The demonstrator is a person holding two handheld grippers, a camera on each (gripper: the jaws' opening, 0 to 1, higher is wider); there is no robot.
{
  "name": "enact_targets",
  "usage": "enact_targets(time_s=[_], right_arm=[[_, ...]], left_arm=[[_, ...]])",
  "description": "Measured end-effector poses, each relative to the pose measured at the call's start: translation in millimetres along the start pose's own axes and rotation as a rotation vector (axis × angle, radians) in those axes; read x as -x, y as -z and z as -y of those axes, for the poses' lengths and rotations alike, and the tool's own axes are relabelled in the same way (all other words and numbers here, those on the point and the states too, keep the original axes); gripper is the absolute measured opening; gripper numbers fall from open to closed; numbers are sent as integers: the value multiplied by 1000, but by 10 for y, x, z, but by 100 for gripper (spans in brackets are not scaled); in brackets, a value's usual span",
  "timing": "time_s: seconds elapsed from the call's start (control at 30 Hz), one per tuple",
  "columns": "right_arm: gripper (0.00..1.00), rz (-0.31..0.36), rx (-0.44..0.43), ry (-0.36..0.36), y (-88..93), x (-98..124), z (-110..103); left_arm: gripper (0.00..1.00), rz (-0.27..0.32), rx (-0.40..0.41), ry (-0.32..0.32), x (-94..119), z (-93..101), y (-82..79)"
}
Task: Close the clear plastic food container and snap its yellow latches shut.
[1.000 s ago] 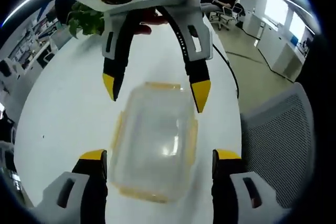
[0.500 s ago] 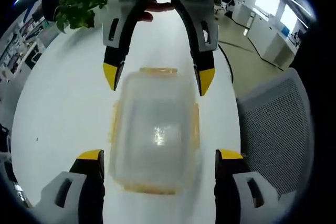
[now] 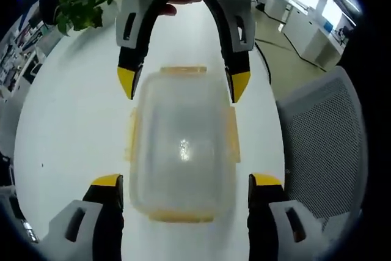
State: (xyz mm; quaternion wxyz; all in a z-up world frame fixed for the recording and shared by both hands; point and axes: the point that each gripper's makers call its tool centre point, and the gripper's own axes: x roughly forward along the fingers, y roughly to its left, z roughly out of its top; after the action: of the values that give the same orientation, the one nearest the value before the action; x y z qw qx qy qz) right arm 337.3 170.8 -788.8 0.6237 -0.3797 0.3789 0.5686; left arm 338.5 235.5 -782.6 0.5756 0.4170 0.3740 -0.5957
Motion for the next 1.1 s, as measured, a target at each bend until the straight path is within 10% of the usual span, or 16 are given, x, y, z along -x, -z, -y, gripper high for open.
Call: enact_targets(time_s=[1.1], right_arm=[[80, -29, -12, -23, 7, -92, -5]], left_arm=[[81, -121, -28, -47, -179, -36, 87]])
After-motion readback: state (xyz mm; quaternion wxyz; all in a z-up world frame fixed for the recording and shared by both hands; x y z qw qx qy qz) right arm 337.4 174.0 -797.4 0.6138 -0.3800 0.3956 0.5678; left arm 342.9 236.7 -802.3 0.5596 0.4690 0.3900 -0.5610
